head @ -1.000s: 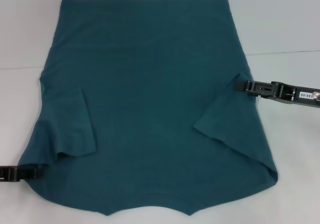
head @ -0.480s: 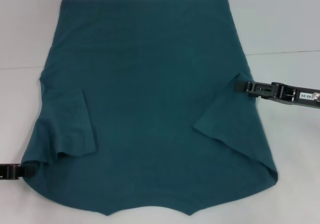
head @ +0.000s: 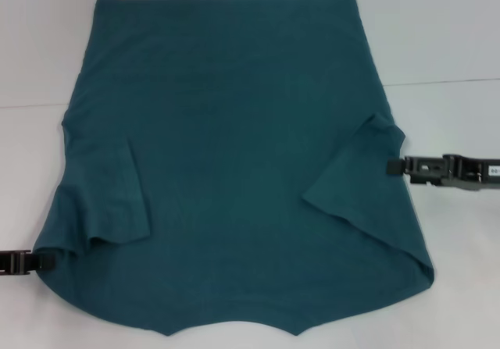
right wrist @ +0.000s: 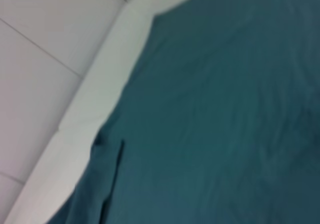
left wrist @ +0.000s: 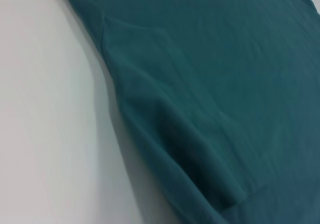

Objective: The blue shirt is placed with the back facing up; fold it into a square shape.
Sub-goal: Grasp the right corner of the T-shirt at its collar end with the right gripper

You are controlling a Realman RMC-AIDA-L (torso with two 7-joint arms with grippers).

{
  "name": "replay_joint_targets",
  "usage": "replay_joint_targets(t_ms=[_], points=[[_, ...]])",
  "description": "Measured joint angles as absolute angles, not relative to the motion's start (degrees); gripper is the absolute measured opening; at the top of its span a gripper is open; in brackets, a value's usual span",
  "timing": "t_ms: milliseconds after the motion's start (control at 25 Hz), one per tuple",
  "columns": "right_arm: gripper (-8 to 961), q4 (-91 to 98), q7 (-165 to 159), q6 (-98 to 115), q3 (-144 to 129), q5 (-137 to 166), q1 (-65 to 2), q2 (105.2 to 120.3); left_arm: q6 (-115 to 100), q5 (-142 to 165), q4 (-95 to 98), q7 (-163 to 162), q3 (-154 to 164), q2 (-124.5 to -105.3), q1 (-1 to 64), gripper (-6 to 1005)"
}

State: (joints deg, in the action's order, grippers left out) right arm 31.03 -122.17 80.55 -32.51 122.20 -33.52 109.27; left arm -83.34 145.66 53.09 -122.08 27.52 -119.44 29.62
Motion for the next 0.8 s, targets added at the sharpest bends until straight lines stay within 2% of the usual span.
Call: replay_joint_targets(t_ms=[200, 800], points=[[875, 31.1, -125.5, 82.9, -32.6, 127.8, -33.3, 108.36, -83.3, 145.2, 53.2, -122.1, 27.3, -119.44, 29.4, 27], [870, 31.2, -126.2, 81.1, -32.5, 133.1, -32.0, 109.54, -83.3, 145.0, 53.0, -121.8, 27.5, -119.70, 29.8, 27]])
